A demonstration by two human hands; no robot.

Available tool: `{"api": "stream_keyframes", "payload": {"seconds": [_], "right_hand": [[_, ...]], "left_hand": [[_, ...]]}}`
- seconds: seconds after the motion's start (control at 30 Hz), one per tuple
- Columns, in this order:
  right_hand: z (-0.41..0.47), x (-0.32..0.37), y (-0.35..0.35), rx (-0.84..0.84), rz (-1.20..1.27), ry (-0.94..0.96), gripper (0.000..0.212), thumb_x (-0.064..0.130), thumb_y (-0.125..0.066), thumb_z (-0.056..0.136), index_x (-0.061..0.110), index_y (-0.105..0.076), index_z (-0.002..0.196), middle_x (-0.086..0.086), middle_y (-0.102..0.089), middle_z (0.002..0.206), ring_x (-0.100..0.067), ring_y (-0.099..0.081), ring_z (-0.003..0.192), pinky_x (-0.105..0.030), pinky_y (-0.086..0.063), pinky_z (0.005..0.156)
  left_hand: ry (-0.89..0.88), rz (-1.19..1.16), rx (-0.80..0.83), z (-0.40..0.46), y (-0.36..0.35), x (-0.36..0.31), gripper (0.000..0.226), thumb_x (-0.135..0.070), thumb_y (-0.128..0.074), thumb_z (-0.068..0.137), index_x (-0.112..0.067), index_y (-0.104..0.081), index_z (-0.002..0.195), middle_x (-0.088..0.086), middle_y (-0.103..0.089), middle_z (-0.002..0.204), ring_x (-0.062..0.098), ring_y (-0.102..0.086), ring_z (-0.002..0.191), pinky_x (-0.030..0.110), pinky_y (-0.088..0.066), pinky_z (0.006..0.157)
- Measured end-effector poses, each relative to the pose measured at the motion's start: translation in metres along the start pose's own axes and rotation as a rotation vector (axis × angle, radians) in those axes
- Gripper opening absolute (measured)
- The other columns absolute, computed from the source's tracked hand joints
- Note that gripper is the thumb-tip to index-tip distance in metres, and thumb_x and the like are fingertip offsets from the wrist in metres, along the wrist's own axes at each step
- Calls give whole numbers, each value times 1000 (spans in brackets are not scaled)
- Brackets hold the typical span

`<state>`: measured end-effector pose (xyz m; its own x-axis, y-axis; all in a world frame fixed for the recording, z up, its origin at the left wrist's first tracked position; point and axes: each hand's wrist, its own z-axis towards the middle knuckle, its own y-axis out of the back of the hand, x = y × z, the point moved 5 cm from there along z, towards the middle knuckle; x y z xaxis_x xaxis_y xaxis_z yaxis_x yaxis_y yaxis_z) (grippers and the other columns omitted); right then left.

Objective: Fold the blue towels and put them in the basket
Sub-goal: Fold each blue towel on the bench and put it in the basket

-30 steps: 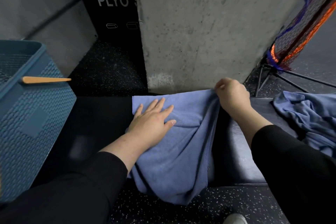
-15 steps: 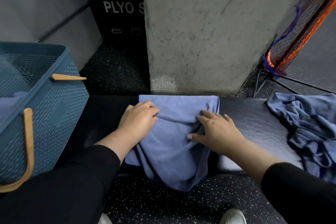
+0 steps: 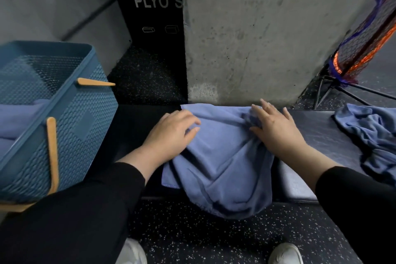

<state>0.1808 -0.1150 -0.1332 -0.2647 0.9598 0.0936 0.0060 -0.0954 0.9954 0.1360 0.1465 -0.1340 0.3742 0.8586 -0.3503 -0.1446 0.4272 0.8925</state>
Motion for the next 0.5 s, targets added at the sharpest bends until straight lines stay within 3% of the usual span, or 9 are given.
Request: {"api": "stream_keyframes", "payload": {"seconds": [0.07,0.17,0.27,0.37,0.43,0.5], "right_hand": [[-8,12,9,-97,-21,59,38,39,-64,88,22,-61,122,-3,-56,131,-27,-51,123,-44,-39,92],[-25,26,12,-7,-39,90,36,57,-61,85,26,-65,101,3,-59,109,-24,-59,107,-38,-38,78],[-51,32,7,146,-130,103,58,75,-49,81,31,-59,117,9,-53,127,-17,-52,122,-42,-40,93],[-79,39,0,274,-92,76,84,83,-30,82,29,-37,145,3,-28,157,-17,-26,147,-54,-21,115],[-88,37,-13,338,-80,44,87,78,-23,88,25,-13,157,1,-3,167,-18,-6,153,-56,-8,119],[-80,28,-21,338,-100,48,83,71,-23,94,24,-1,159,2,8,167,-17,1,154,-55,-4,122]], "left_hand": [[-27,13,158,-17,0,1,49,-55,-38,89,-28,-69,115,-12,-62,121,16,-58,113,39,-42,97],[-8,91,413,-39,-7,7,79,-78,-26,80,-39,-49,145,-18,-31,160,2,-23,148,38,-15,121],[25,185,551,-46,-10,5,84,-80,-30,84,-40,-21,157,-20,-1,166,-4,6,150,44,2,125],[97,256,565,-42,-14,-5,75,-69,-30,97,-33,-10,160,-16,8,166,-1,11,151,47,5,124],[147,276,561,-38,-20,-8,75,-67,-26,99,-29,-7,160,-14,11,167,2,12,152,51,5,124],[193,285,550,-32,-22,-7,77,-69,-24,98,-28,-5,161,-14,10,167,5,10,153,54,5,123]]}}
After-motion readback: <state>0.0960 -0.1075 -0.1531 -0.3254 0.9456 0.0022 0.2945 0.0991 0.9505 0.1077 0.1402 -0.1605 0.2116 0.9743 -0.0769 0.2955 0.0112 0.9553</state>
